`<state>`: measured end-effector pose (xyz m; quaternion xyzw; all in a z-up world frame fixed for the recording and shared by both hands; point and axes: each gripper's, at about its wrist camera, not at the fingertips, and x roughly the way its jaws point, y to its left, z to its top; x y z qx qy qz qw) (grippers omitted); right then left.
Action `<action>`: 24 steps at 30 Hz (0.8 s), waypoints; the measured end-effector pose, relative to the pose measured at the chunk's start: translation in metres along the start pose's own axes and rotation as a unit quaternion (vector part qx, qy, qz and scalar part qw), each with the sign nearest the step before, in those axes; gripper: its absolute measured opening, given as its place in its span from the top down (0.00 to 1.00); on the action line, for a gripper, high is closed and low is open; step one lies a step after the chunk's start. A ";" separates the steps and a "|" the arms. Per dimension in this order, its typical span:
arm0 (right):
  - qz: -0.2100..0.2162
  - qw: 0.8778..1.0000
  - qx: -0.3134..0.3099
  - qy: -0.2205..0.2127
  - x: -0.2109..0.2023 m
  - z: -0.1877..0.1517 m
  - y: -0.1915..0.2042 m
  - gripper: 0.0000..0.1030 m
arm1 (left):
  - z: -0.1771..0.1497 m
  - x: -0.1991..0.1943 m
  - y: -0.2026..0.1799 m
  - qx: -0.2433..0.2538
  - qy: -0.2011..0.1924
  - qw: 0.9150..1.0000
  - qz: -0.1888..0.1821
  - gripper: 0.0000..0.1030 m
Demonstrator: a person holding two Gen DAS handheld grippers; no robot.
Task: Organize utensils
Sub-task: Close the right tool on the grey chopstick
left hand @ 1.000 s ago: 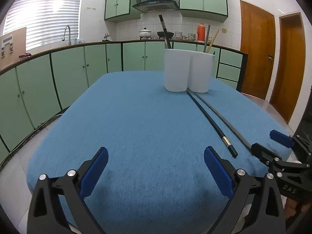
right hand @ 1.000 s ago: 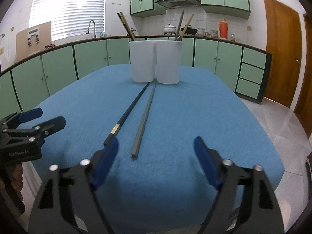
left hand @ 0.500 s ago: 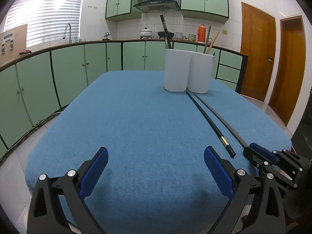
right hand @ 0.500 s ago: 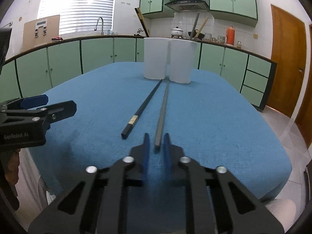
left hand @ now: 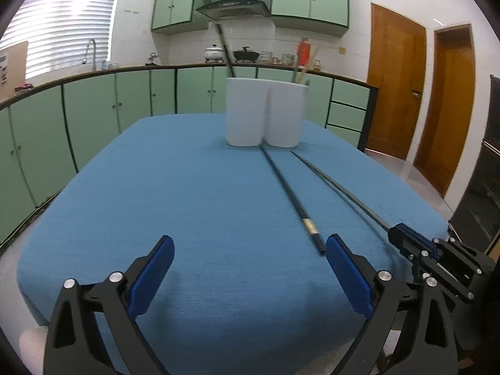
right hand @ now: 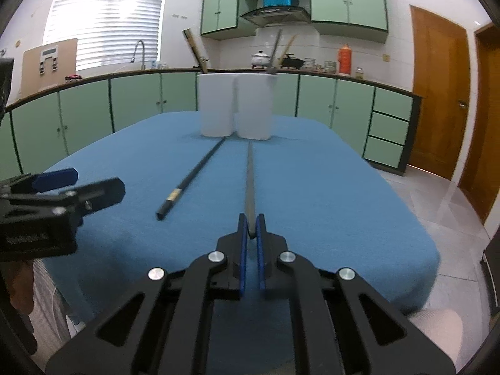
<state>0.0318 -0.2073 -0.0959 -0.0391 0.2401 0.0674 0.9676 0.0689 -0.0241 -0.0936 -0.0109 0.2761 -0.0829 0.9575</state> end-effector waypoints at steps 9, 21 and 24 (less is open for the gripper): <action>0.000 1.000 0.025 -0.001 -0.007 -0.005 -0.024 0.95 | -0.002 0.024 -0.031 0.010 0.022 1.000 -0.008 0.45; 0.011 0.999 0.038 -0.006 -0.010 -0.009 -0.035 0.95 | -0.004 0.030 -0.056 0.006 0.012 1.000 0.015 0.72; 0.012 0.999 0.043 -0.009 -0.011 -0.010 -0.037 0.95 | -0.004 0.030 -0.056 -0.005 0.011 1.000 0.017 0.90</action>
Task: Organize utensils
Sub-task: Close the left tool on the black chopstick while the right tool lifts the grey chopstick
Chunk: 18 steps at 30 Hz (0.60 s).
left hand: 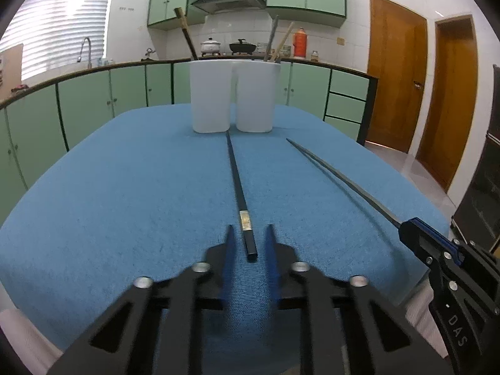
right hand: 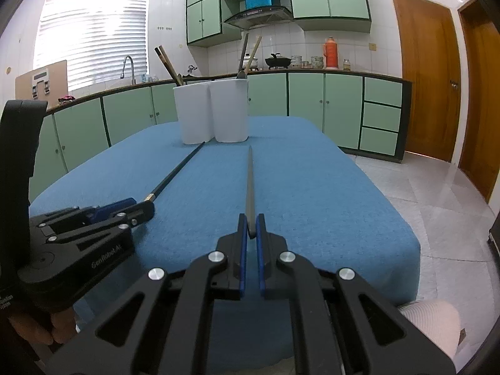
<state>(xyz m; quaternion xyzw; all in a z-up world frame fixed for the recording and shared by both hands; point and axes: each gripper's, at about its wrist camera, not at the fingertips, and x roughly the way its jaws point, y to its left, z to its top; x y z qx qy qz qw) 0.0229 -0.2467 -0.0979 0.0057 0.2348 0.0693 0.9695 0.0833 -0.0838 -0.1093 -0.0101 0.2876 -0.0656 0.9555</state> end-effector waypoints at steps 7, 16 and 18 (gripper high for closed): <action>-0.001 1.000 0.002 -0.009 -0.007 0.001 -0.005 0.95 | 0.001 -0.004 0.001 -0.002 -0.002 1.000 0.005 0.94; 0.003 0.998 -0.017 -0.054 -0.029 0.031 -0.007 0.95 | 0.025 -0.046 0.009 0.022 -0.061 0.998 0.012 0.94; 0.006 0.997 -0.026 -0.070 -0.038 0.044 -0.007 0.95 | 0.034 -0.058 0.012 0.024 -0.078 0.997 0.013 0.94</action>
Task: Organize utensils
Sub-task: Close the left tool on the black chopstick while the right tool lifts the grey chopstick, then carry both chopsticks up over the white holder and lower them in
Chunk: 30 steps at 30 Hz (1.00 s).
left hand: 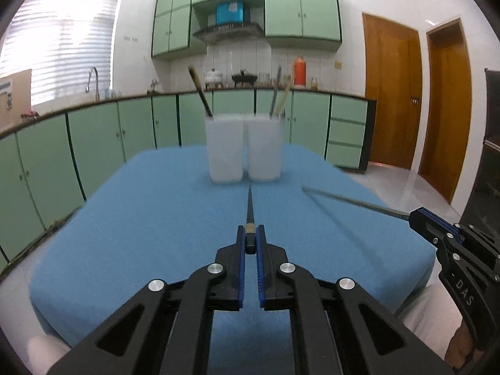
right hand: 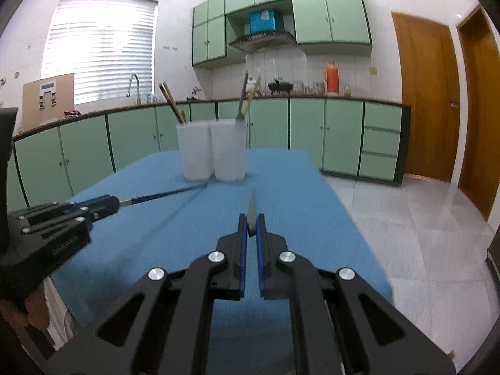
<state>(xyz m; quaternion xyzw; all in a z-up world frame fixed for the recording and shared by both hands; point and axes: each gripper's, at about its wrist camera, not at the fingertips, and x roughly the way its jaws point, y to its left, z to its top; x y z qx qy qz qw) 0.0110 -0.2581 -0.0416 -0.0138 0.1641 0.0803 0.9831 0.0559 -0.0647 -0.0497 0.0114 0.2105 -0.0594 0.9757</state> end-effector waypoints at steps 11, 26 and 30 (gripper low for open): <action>0.046 0.999 0.007 -0.026 -0.003 0.089 -0.019 0.95 | 0.076 -0.038 0.019 0.004 -0.075 0.997 -0.030 0.94; 0.101 0.995 0.003 -0.013 0.018 0.172 -0.017 0.95 | 0.137 -0.040 0.028 0.009 -0.088 0.993 -0.074 0.94; 0.104 0.994 -0.001 -0.016 0.021 0.180 -0.012 0.95 | 0.139 -0.041 0.030 0.010 -0.092 0.993 -0.076 0.94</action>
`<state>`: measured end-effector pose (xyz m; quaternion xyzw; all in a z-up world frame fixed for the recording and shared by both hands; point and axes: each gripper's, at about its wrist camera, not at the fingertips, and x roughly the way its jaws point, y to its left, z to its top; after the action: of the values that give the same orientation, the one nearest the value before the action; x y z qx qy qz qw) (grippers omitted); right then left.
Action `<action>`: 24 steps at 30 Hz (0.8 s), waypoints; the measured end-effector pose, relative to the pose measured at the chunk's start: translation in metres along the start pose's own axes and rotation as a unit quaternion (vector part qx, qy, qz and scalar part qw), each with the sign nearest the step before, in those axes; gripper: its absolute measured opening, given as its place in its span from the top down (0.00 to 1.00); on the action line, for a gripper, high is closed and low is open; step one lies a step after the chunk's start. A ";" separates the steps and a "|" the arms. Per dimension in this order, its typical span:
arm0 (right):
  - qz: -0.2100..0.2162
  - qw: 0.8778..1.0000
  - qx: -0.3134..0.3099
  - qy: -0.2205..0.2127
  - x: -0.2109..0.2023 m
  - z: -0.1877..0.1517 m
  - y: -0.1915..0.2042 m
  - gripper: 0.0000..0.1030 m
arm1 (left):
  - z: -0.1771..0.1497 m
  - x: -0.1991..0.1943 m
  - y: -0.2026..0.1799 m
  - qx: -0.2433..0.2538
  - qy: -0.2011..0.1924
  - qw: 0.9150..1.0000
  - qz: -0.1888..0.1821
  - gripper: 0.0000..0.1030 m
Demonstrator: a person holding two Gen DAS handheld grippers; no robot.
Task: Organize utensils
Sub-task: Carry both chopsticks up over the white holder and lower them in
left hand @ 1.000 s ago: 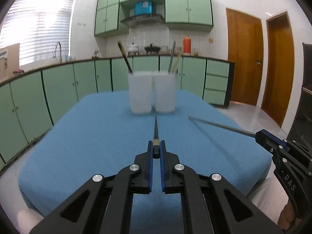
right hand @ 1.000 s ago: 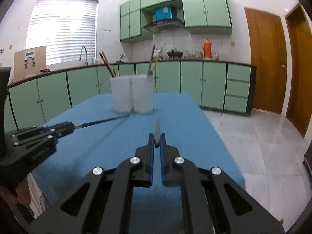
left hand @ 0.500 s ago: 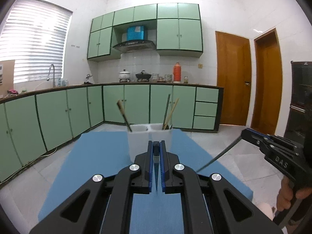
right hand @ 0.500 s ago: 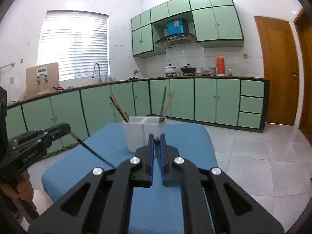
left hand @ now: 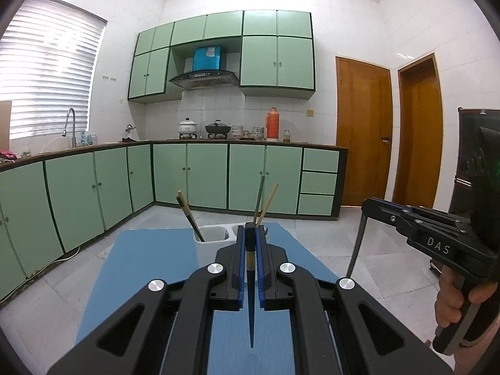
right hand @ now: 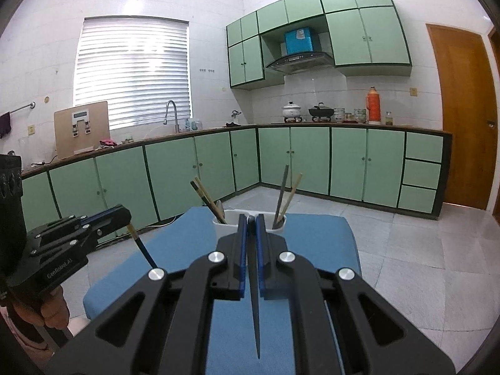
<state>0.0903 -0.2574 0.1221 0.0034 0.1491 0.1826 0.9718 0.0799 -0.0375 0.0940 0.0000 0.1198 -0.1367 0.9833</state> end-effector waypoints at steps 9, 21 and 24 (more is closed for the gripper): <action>0.007 1.000 -0.010 -0.018 0.018 0.033 0.001 0.95 | 0.021 0.013 0.005 0.007 -0.019 1.000 0.009 0.94; 0.005 0.997 -0.021 -0.070 0.063 0.113 -0.011 0.95 | 0.088 0.060 0.017 0.006 -0.079 0.997 0.010 0.94; 0.003 0.997 -0.022 -0.076 0.083 0.131 -0.015 0.95 | 0.107 0.076 0.024 0.002 -0.096 0.995 0.014 0.94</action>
<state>0.2074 -0.2351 0.2222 -0.0040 0.0706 0.1884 0.9795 0.1828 -0.0388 0.1792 -0.0092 0.0242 -0.1225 0.9921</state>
